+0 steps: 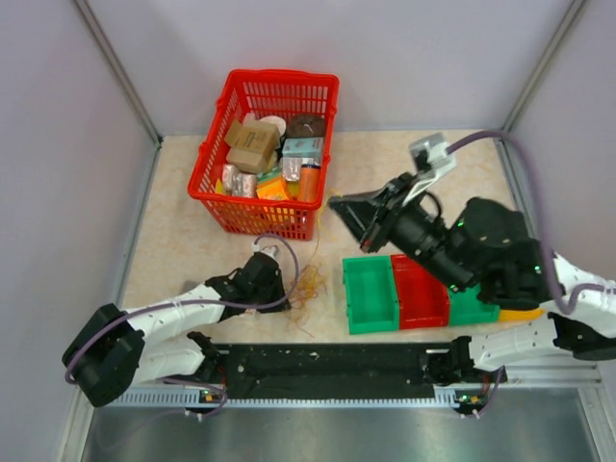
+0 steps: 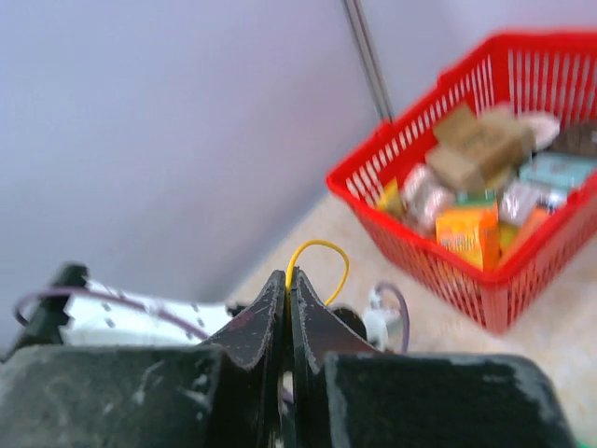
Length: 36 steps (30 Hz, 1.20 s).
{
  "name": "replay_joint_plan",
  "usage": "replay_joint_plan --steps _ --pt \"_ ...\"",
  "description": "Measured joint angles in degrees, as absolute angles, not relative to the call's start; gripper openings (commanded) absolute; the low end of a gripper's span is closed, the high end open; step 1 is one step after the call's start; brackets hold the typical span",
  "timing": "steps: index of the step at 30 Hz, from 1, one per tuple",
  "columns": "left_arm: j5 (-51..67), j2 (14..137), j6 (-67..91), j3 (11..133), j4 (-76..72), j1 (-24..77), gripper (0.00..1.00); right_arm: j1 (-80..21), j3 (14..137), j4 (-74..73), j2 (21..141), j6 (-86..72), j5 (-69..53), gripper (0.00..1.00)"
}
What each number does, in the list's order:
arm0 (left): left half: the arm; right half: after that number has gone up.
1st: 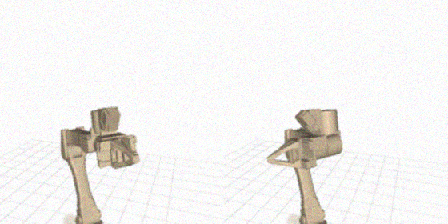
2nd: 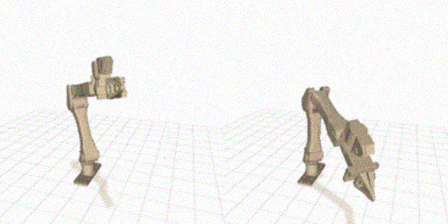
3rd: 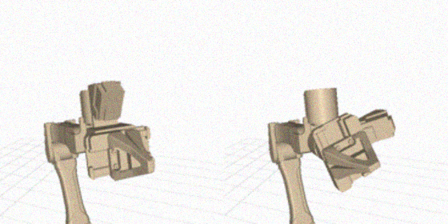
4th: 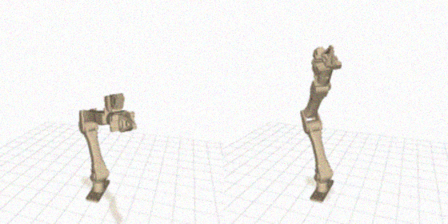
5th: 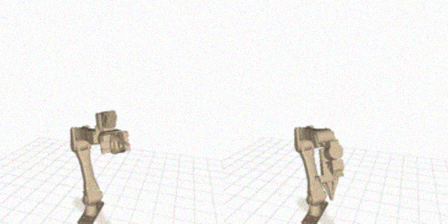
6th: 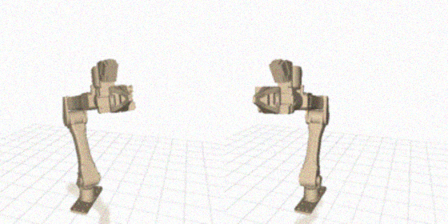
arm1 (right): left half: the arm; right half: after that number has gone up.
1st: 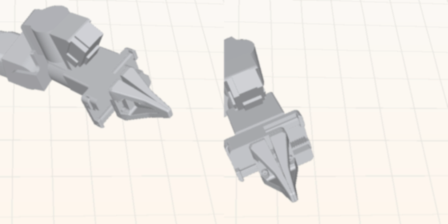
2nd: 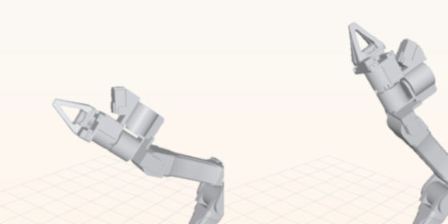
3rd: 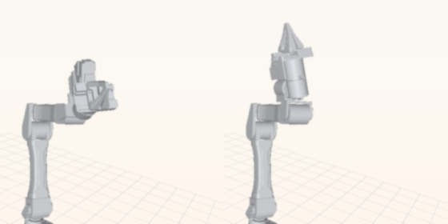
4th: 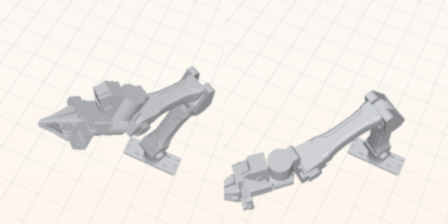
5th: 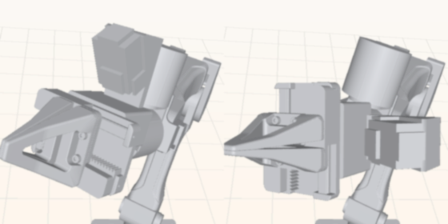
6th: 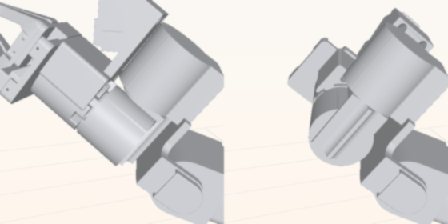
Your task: Untangle the cables
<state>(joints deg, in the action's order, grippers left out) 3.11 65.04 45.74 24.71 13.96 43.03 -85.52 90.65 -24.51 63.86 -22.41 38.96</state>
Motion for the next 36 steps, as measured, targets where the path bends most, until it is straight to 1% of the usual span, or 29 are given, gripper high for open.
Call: replay_joint_plan --steps 1,4,10,12,17,23,24,25,27,29,31,32,33,34,36 --pt "3.1 65.0 45.8 24.5 13.8 43.0 0.00 -85.5 93.7 -24.3 64.3 -20.3 39.0 0.00" --pt "2.9 64.9 46.1 23.7 13.4 43.0 0.00 -85.5 103.7 -23.6 67.4 -14.0 38.9 0.00" --pt "2.0 63.2 46.4 22.7 13.2 43.0 0.00 -85.5 129.2 -21.7 78.1 -2.3 34.3 0.00" --pt "1.4 62.8 46.5 22.3 13.1 43.0 0.00 -85.5 133.3 -20.2 79.3 0.0 32.6 0.00" --pt "0.8 61.8 46.5 21.5 12.5 42.7 0.00 -85.5 135.5 -13.1 78.1 5.8 29.0 0.00" --pt "0.1 59.5 46.1 21.1 13.0 42.4 0.00 -85.5 137.2 -5.9 78.7 16.4 30.8 0.00" --pt "0.0 58.9 45.9 21.1 13.2 42.4 0.02 -85.5 137.5 -5.0 79.0 17.7 31.2 0.00" --pt "0.0 58.4 45.7 21.1 13.5 42.4 0.08 -85.5 137.6 -4.5 79.3 18.9 31.6 0.00" --pt "0.0 56.1 45.0 21.1 14.5 42.4 0.26 -85.5 136.9 -3.9 79.6 20.4 31.9 0.00" --pt "0.3 52.2 43.8 21.3 15.6 42.4 0.48 -85.5 134.6 -3.9 79.5 21.1 32.1 0.00" --pt "1.2 47.0 41.9 21.9 16.8 42.4 0.62 -85.5 131.3 -4.1 79.3 21.3 32.7 0.00" --pt "2.0 44.2 40.9 22.6 17.3 42.4 0.72 -85.5 129.4 -4.3 79.2 21.4 33.0 0.00" --pt "3.0 41.3 39.7 23.5 17.6 42.4 0.88 -85.5 128.1 -4.5 79.2 21.3 33.1 0.00" --pt "4.1 38.5 38.6 24.9 18.1 42.4 0.98 -85.5 126.0 -4.9 79.4 21.2 33.2 0.00" --pt "6.8 34.1 35.6 28.7 18.0 42.4 0.98 -85.5 123.4 -6.4 80.2 20.7 33.2 0.00"
